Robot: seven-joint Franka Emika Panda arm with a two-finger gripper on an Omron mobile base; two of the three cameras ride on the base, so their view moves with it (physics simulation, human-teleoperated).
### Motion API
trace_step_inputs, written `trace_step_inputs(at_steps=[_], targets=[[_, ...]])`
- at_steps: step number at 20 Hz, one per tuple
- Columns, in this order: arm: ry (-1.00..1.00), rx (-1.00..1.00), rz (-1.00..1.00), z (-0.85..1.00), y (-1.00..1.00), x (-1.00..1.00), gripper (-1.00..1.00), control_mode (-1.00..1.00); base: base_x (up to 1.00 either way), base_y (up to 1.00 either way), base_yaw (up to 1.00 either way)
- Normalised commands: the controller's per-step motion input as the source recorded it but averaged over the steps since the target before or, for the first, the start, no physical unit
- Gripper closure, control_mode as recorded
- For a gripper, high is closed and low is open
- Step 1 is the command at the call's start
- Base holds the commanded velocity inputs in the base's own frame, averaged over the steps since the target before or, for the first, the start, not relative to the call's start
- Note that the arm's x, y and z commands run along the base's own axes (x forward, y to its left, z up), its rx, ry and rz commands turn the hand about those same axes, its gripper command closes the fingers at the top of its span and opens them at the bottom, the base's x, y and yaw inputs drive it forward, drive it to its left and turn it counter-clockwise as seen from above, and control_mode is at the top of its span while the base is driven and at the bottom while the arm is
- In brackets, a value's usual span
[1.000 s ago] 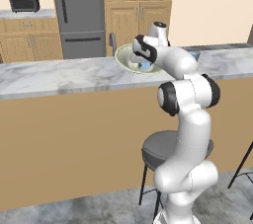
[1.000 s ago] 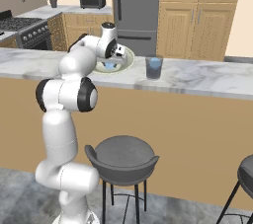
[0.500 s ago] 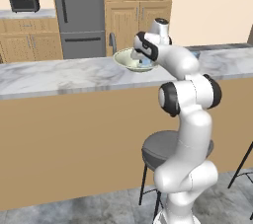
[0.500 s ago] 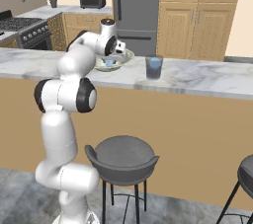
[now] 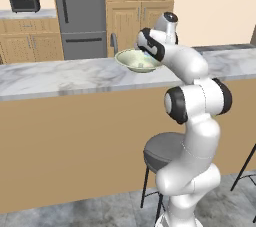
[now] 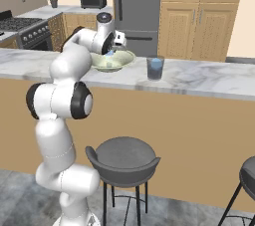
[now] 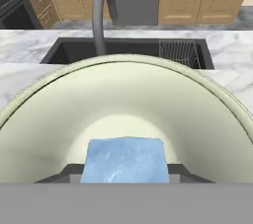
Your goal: There are four ice cubes in the ice bowl. Place two ice cubes in each glass of water.
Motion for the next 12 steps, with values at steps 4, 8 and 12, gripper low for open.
trace_step_inputs(at_steps=[4,8,12], targets=[[-0.22,0.0,0.0,0.29,0.0,-0.49,1.0,-1.0,0.0,0.0,0.0],[-0.03,0.0,0.0,0.0,0.0,-0.94,1.0,-1.0,0.0,0.0,0.0],[0.0,0.01,0.0,0.08,0.0,-0.94,1.0,-1.0,0.0,0.0,0.0]])
